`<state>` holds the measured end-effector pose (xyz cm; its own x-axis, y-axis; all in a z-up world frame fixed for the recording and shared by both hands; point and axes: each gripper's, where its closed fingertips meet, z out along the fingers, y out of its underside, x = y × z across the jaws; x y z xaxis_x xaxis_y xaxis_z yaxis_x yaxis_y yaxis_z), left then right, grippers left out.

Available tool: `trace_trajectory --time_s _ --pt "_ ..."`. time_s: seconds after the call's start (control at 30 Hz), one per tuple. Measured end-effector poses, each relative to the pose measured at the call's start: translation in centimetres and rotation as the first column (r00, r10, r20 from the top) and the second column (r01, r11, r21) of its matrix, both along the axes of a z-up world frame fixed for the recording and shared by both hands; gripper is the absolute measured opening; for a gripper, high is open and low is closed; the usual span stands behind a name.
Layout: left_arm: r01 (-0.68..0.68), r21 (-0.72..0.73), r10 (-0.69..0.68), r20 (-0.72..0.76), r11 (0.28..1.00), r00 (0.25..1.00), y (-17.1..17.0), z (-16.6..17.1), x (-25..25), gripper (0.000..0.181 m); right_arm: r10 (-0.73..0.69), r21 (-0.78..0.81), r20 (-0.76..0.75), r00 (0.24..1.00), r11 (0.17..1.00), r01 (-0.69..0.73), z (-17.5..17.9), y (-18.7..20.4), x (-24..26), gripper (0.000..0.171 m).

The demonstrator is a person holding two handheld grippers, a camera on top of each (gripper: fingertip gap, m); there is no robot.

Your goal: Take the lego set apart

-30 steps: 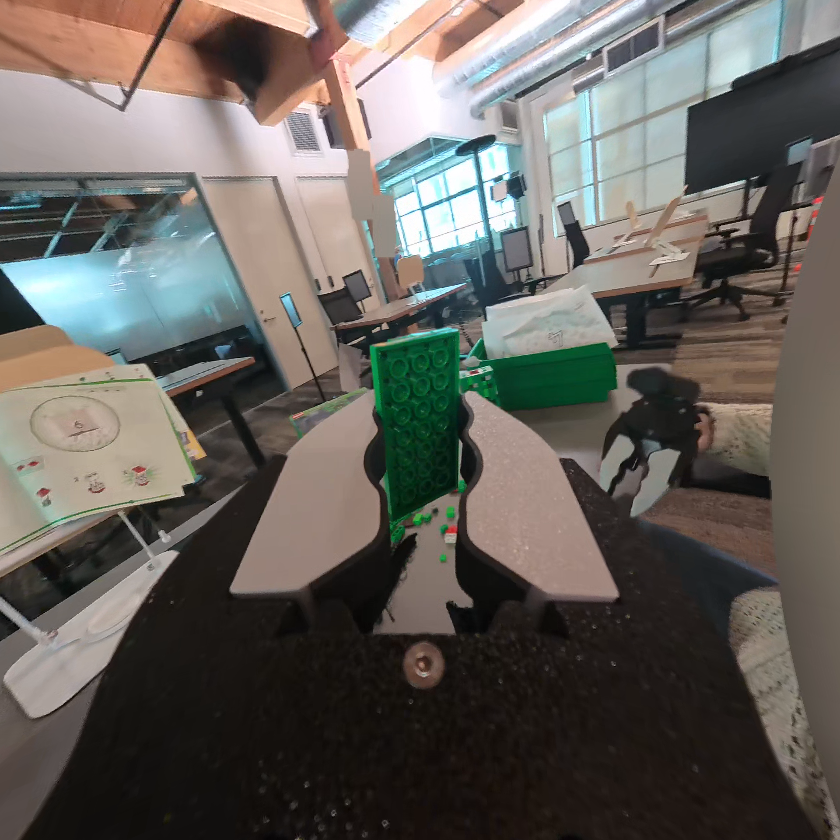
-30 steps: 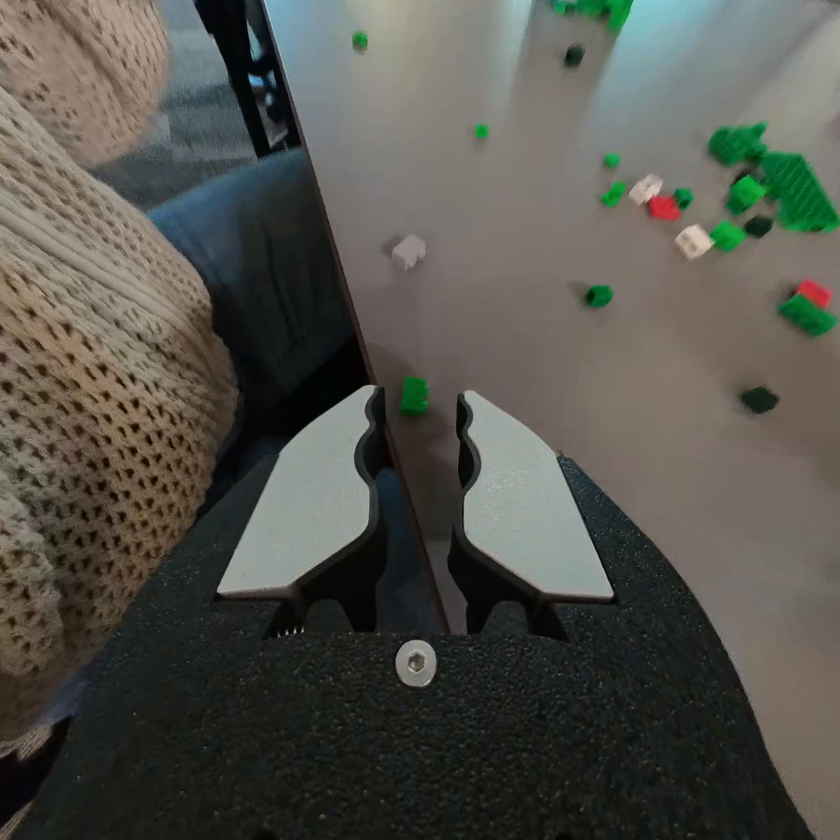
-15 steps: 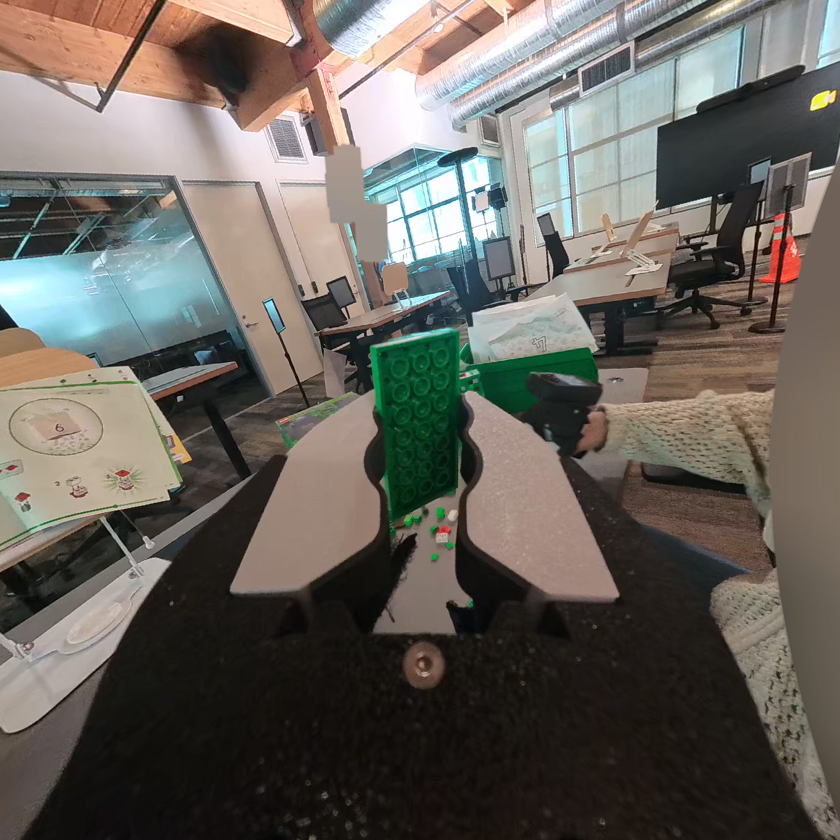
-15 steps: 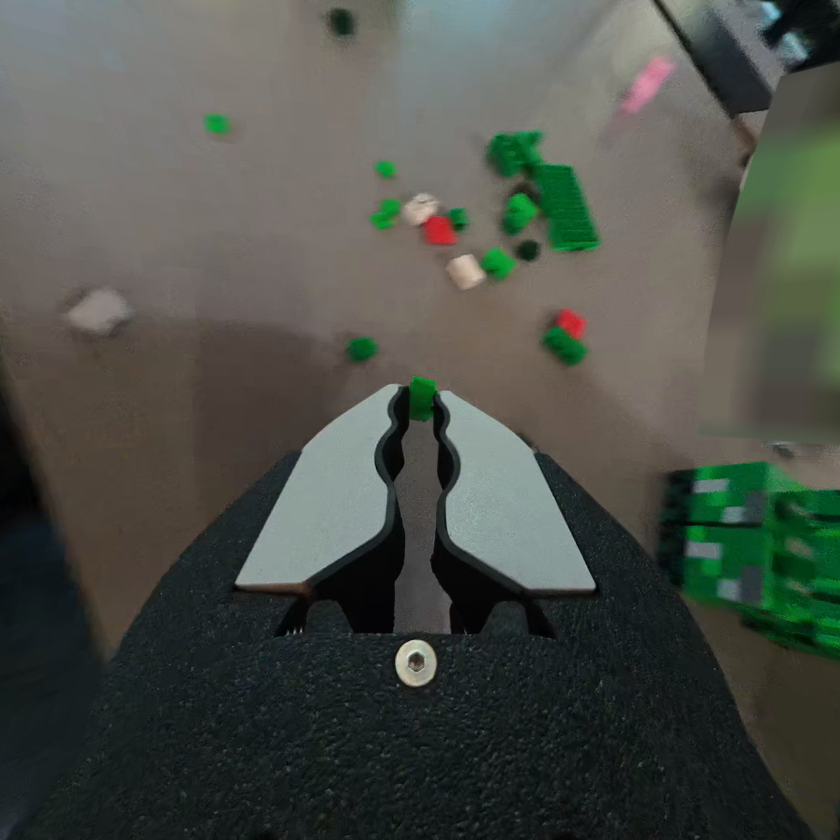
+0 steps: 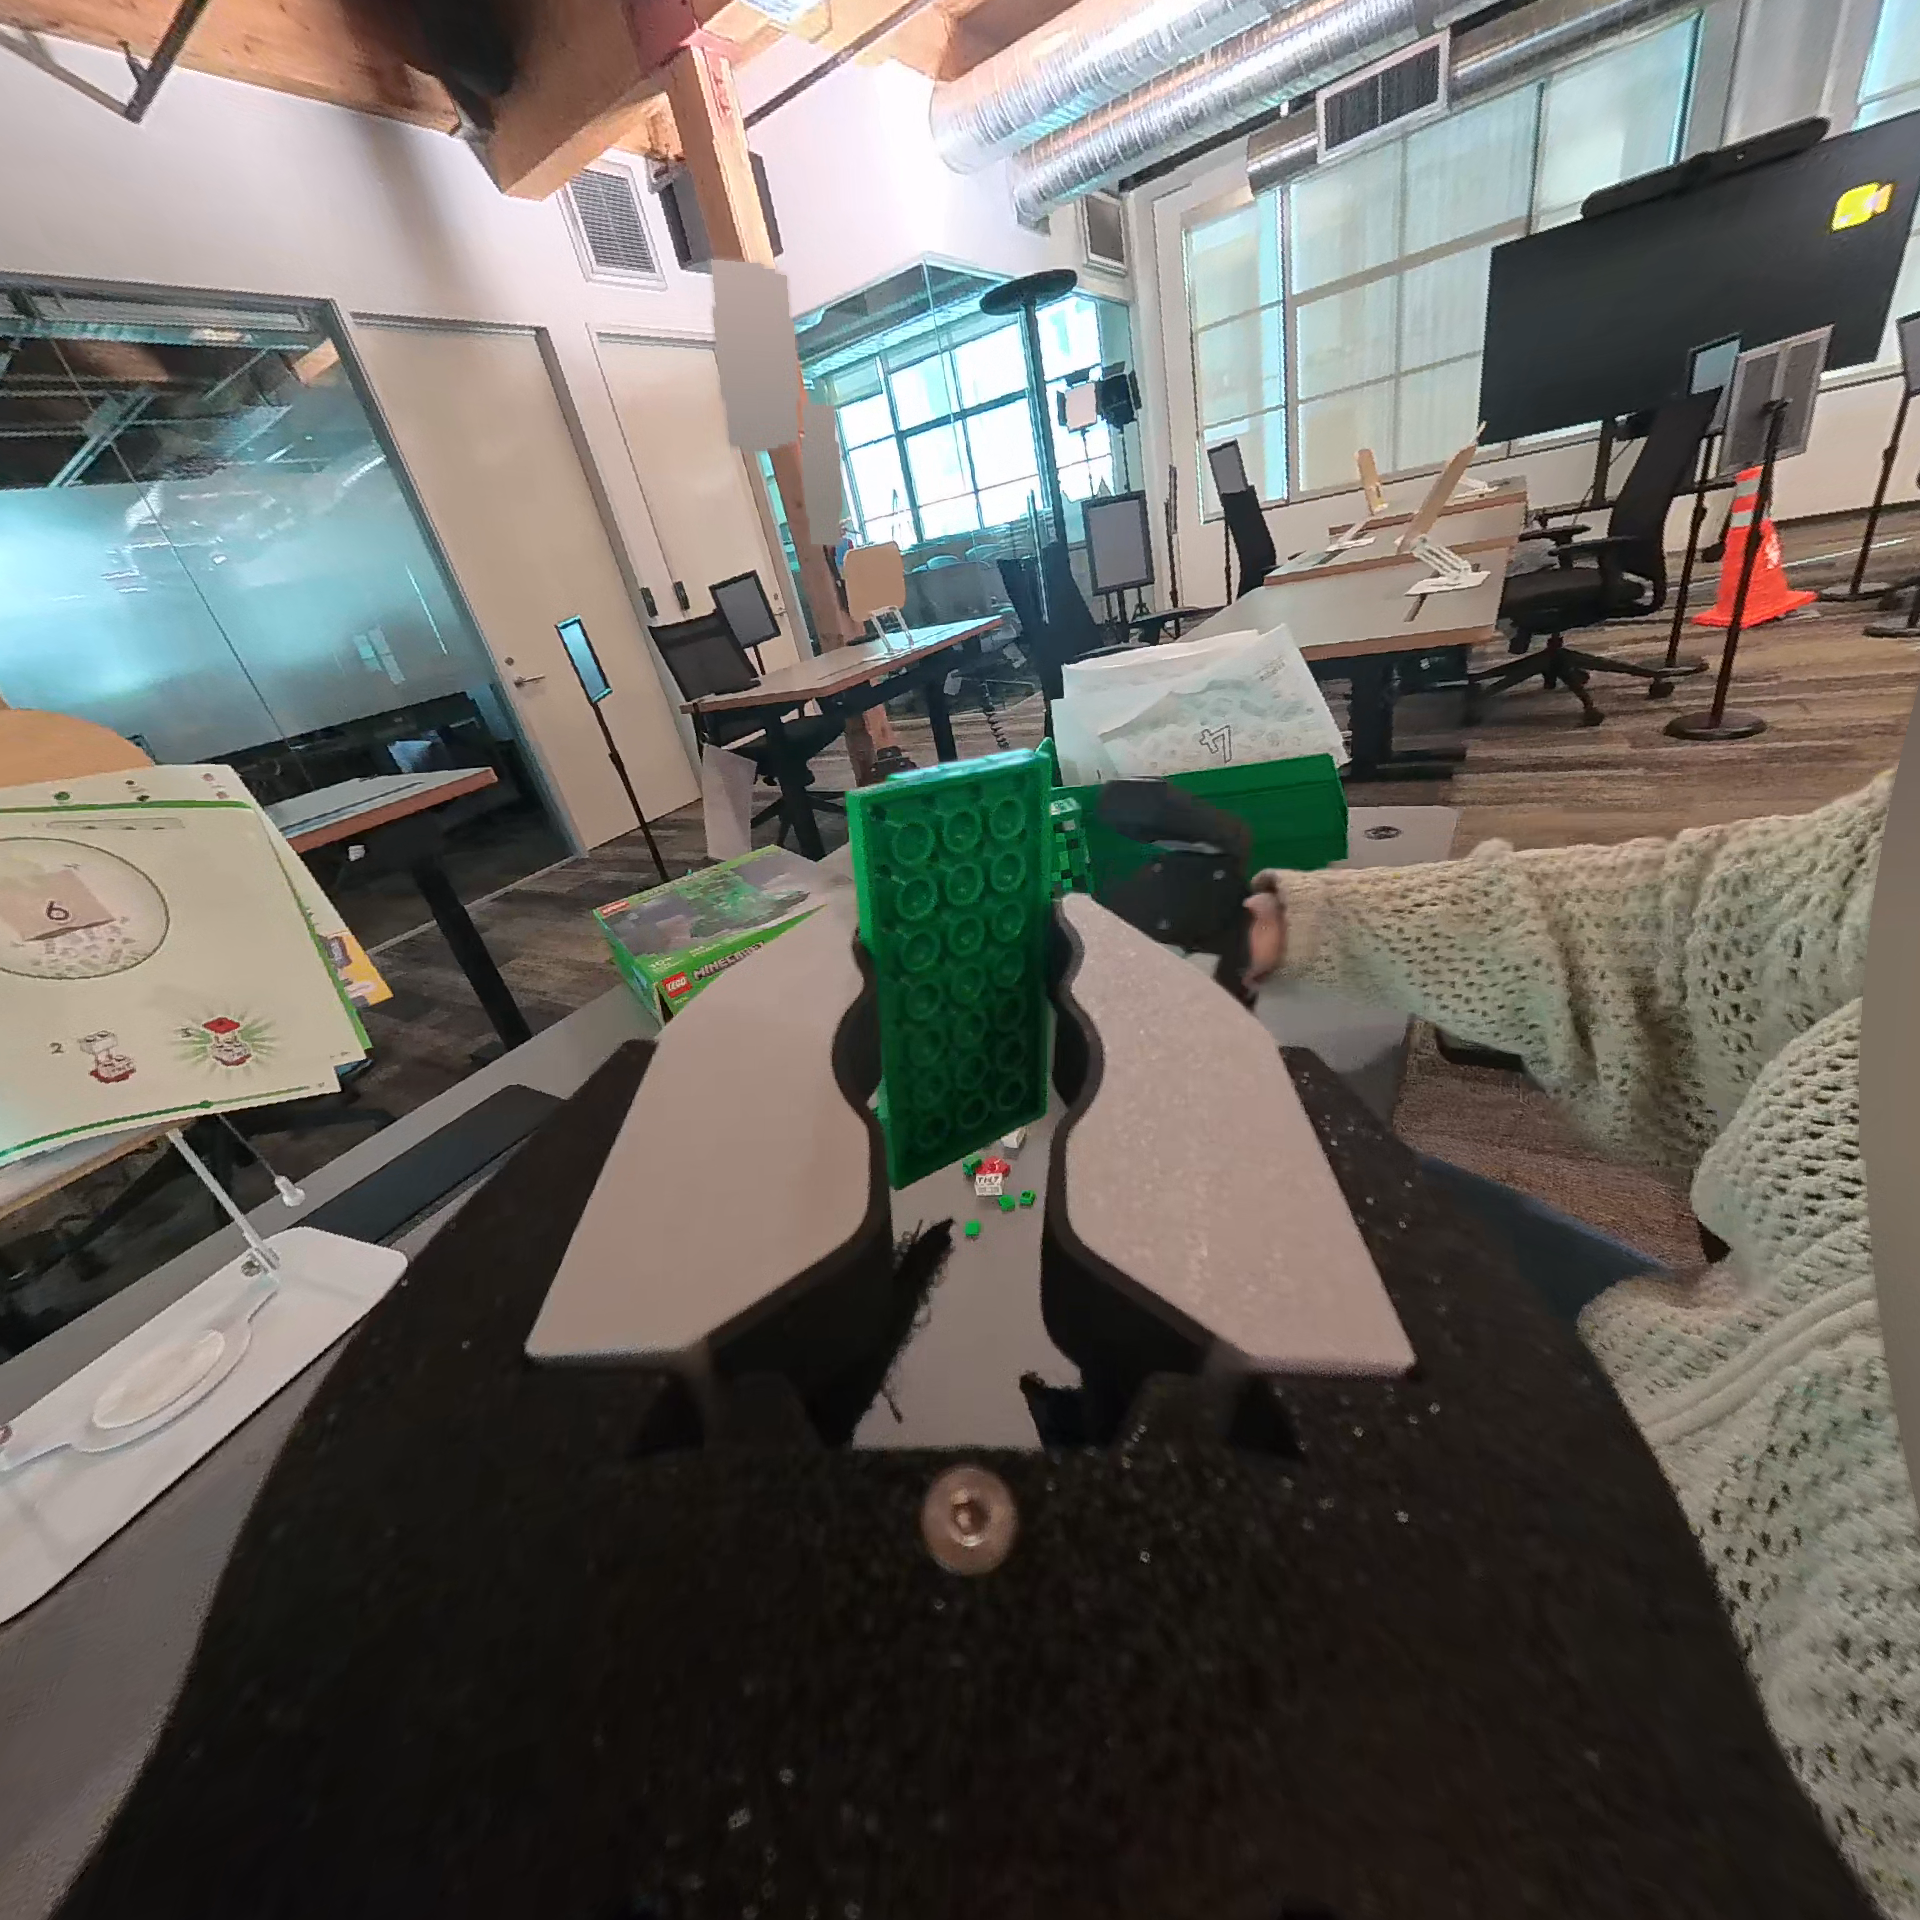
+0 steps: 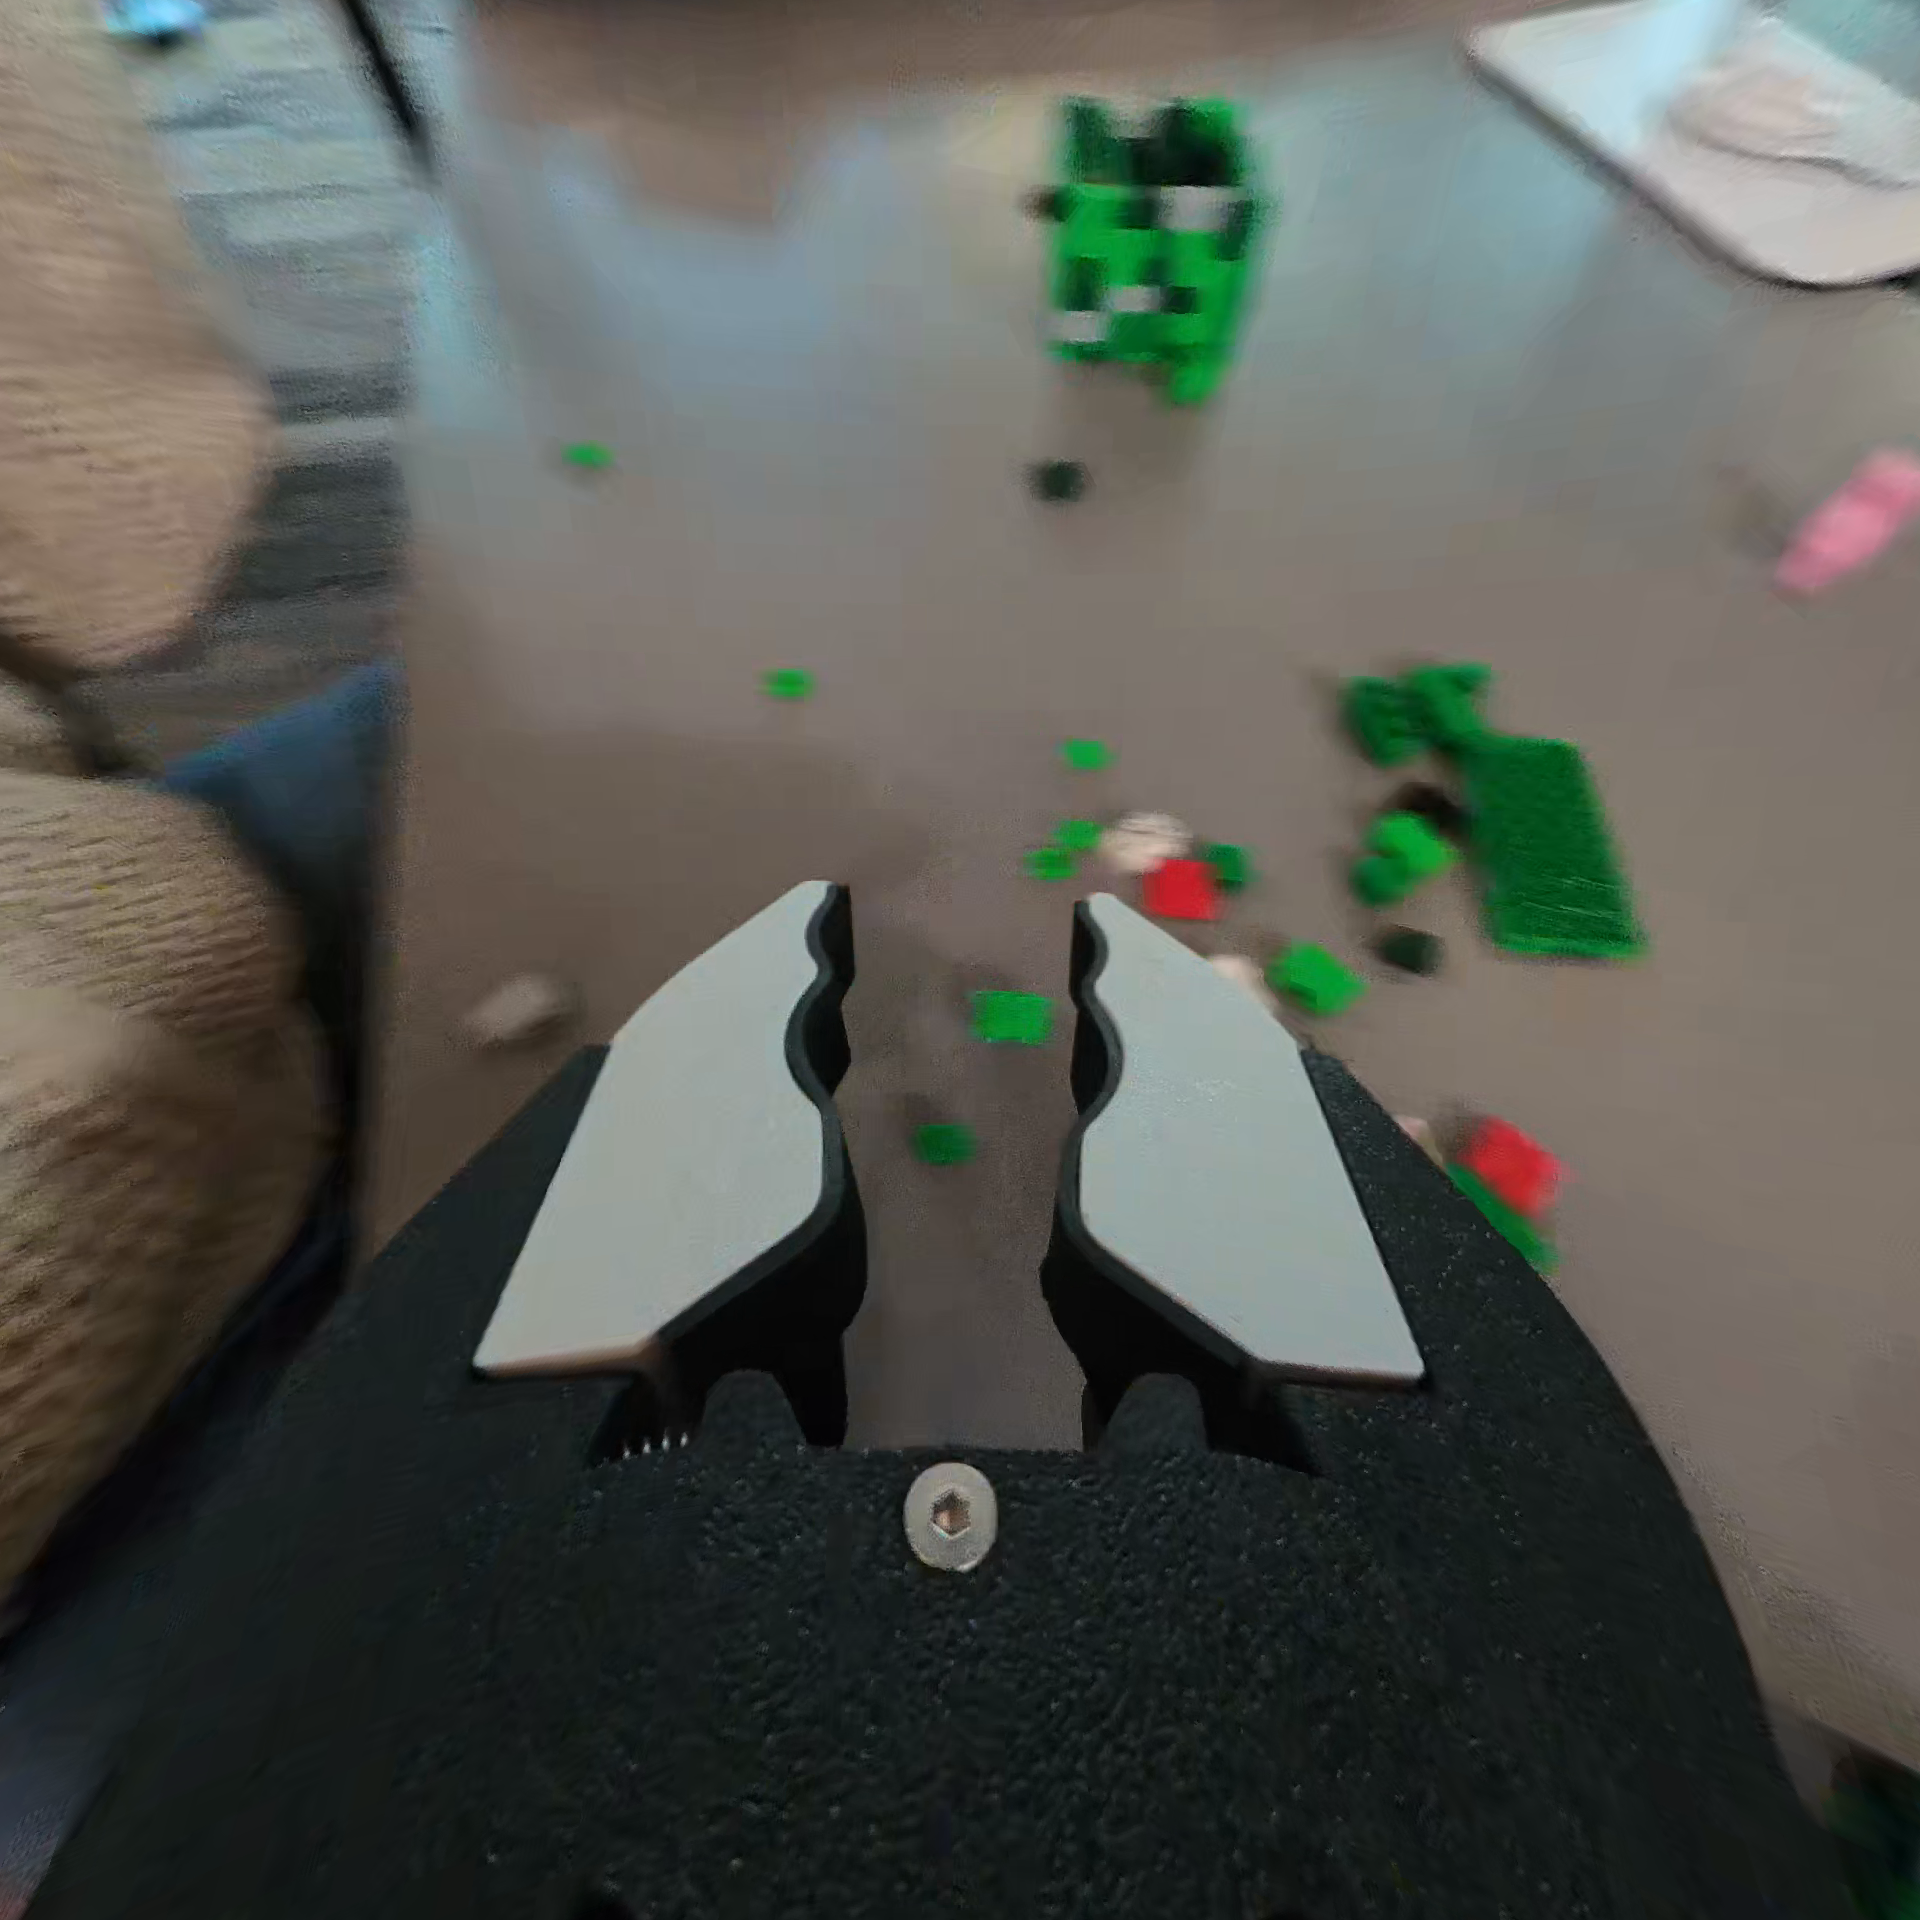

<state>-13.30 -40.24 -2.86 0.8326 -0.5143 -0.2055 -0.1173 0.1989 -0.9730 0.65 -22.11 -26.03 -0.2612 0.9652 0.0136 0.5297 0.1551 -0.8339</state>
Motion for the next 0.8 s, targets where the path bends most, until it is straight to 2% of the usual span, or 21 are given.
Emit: trace_trajectory --time_s 0.1,0.17,0.23,0.37,0.43,0.5,0.57,0.63,0.7,0.77,0.8 --pt "0.009 -0.008 -0.009 -0.011 1.000 1.000 0.0 -0.1 0.0 0.028 0.204 -0.049 0.048 0.978 0.978 -0.202 -0.9 -7.0 2.1 0.035" --pt "0.017 -0.013 -0.018 -0.008 1.000 1.000 0.2 -0.2 0.0 0.028 0.291 0.000 0.091 0.952 0.956 -0.292 -2.4 -9.8 3.2 0.033" --pt "0.029 -0.022 -0.029 -0.006 0.999 1.000 0.3 -0.4 0.2 0.028 0.315 0.067 0.112 0.942 0.944 -0.324 -3.4 -10.7 3.4 0.032" --pt "0.038 -0.042 -0.039 -0.021 0.998 0.999 0.6 -0.8 0.7 0.028 0.317 0.061 0.160 0.935 0.942 -0.330 -5.0 -10.6 3.2 0.032" --pt "0.038 -0.047 -0.040 -0.031 0.998 0.999 0.6 -1.0 0.8 0.028 0.315 0.085 0.199 0.928 0.938 -0.337 -5.9 -10.2 3.2 0.025" --pt "0.038 -0.050 -0.040 -0.037 0.998 0.999 0.6 -1.1 0.9 0.028 0.311 0.105 0.183 0.933 0.937 -0.333 -5.6 -9.9 2.8 0.018" --pt "0.039 -0.050 -0.040 -0.031 0.998 0.999 0.7 -1.0 0.8 0.028 0.304 0.133 0.179 0.936 0.935 -0.329 -5.4 -9.4 2.5 0.018" --pt "0.047 -0.051 -0.047 -0.015 0.998 0.999 0.8 -1.0 0.7 0.028 0.225 0.168 0.150 0.963 0.954 -0.250 -4.6 -7.4 1.4 0.017" --pt "0.045 -0.055 -0.046 -0.001 0.997 0.999 1.0 -1.1 0.5 0.028 0.013 0.252 0.106 0.994 0.967 -0.039 -3.5 -2.5 -0.3 0.017" --pt "0.041 -0.064 -0.041 0.002 0.997 0.999 1.2 -1.3 0.4 0.028 -0.166 0.293 0.095 0.982 0.947 0.132 -3.0 2.3 -1.2 0.017" --pt "0.040 -0.069 -0.040 0.001 0.997 0.999 1.3 -1.4 0.4 0.028 -0.199 0.281 0.087 0.976 0.945 0.167 -2.9 3.6 -1.5 0.024"
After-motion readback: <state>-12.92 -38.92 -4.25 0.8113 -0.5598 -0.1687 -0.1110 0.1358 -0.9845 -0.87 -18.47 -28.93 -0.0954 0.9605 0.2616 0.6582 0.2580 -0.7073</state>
